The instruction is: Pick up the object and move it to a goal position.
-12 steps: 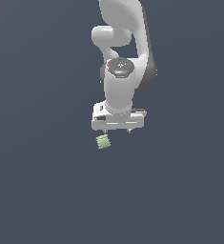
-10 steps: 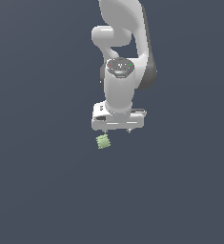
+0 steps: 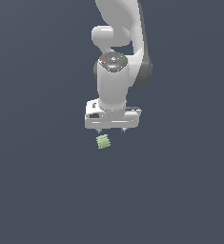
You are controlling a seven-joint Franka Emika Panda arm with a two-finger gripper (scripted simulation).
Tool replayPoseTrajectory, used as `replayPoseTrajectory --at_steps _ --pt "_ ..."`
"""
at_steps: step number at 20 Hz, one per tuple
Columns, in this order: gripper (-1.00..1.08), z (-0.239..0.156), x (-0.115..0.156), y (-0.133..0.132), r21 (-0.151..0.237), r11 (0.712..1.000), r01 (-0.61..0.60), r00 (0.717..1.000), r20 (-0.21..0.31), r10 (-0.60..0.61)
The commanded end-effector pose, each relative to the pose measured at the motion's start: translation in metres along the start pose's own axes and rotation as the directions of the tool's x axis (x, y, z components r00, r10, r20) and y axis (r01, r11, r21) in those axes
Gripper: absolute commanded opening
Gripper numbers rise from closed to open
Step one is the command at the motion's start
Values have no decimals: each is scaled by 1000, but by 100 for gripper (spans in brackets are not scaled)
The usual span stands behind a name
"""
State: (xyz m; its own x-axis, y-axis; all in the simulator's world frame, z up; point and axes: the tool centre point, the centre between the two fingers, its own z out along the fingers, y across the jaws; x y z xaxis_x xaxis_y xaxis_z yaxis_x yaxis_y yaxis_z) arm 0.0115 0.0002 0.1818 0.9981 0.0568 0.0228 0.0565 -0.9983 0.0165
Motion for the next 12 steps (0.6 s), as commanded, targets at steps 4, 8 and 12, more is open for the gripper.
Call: replayPoseTrajectory --at_steps 4,8,12 --pt "100 1 0 1 -1 1000 5 1000 0 -5" --pt "100 8 -2 4 0 1000 25 1000 2 -25" --pt "100 20 -6 10 2 998 62 998 5 -62"
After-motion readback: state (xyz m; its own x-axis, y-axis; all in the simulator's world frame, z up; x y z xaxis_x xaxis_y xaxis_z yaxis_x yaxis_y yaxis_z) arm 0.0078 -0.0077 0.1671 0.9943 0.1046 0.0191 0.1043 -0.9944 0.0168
